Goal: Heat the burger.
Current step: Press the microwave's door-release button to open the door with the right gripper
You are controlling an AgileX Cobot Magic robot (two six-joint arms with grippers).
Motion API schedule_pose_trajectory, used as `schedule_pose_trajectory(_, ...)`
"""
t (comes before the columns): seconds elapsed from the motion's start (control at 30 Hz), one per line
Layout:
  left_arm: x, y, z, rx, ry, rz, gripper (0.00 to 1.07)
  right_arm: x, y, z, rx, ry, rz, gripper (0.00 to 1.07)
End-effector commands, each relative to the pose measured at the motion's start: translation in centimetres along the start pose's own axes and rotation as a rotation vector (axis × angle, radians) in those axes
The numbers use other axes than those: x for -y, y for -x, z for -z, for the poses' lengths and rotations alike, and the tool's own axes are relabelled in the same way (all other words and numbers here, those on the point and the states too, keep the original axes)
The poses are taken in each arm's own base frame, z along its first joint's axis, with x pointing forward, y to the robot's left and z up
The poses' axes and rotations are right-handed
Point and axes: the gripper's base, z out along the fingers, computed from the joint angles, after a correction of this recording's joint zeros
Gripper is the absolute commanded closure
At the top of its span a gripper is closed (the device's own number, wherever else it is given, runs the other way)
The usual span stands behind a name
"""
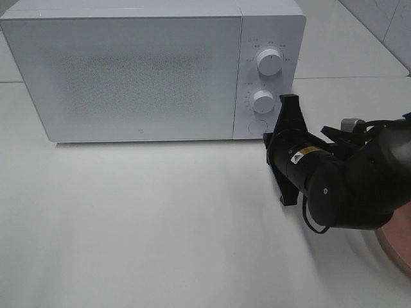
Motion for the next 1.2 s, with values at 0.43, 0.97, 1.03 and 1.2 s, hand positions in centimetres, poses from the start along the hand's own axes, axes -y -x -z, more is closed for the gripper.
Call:
schedule_pose_trajectory(0.43,0.0,0.0,-0.1,0.000,-0.002,0.002,0.06,-0.5,0.3,-3.8,-0.027,-0.030,0.003,1.07)
schedule_pose_trajectory(0.97,0.0,0.0,-0.1,0.000,-0.002,0.002,0.06,-0.5,0.4,-6.5,-0.028,-0.020,-0.014,1.07)
schedule_pose_trajectory(1.03,0.0,0.0,-0.1,0.000,-0.002,0.002,0.06,-0.5,0.3,-6.6,-0.030,-0.018,-0.014,1.07)
schedule_pose_trajectory(1.2,0.0,0.0,-0.1,0.000,-0.002,0.002,0.06,-0.7,0.3,-6.6,-0.027,0.000,-0.016,1.07)
